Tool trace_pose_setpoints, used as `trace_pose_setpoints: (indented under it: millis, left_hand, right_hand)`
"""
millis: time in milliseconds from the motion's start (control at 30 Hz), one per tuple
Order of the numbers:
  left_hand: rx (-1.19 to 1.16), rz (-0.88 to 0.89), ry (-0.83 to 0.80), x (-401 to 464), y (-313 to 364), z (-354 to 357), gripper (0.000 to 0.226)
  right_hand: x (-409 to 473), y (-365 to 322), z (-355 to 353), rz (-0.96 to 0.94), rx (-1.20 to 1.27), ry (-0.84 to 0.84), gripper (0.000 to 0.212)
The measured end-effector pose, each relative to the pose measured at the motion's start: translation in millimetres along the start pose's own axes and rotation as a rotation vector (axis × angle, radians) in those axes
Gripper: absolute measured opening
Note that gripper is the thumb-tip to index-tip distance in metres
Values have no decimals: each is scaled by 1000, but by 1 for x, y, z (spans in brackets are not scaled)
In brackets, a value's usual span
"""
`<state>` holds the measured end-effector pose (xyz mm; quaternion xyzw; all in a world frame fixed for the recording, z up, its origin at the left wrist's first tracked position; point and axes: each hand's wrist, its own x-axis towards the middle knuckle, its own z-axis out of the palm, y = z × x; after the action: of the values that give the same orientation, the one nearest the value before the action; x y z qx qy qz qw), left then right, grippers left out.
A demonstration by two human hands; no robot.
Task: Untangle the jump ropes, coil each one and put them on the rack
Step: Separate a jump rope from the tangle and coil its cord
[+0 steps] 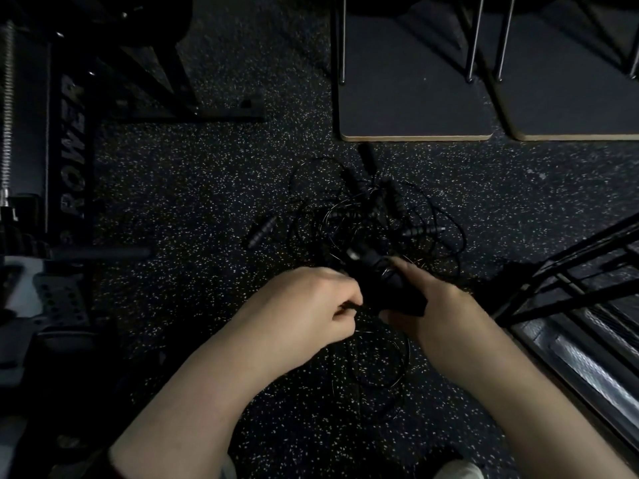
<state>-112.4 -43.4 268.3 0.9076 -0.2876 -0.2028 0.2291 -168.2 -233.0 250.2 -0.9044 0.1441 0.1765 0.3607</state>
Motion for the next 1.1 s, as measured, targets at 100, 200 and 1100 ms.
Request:
trace_pose_setpoints:
  millis: [100, 200, 1100]
  left_hand:
    - [16, 89, -36, -1, 3, -4, 18]
    - [20, 140, -30, -4, 2, -9, 6]
    - [-498, -239, 47, 9, -18, 12, 40]
  right_hand:
    - [-2, -4, 4, -29, -160, -123, 75]
    - [-6, -8, 3, -59, -232, -279, 63]
    - [-6, -7, -14, -153, 432, 6, 48]
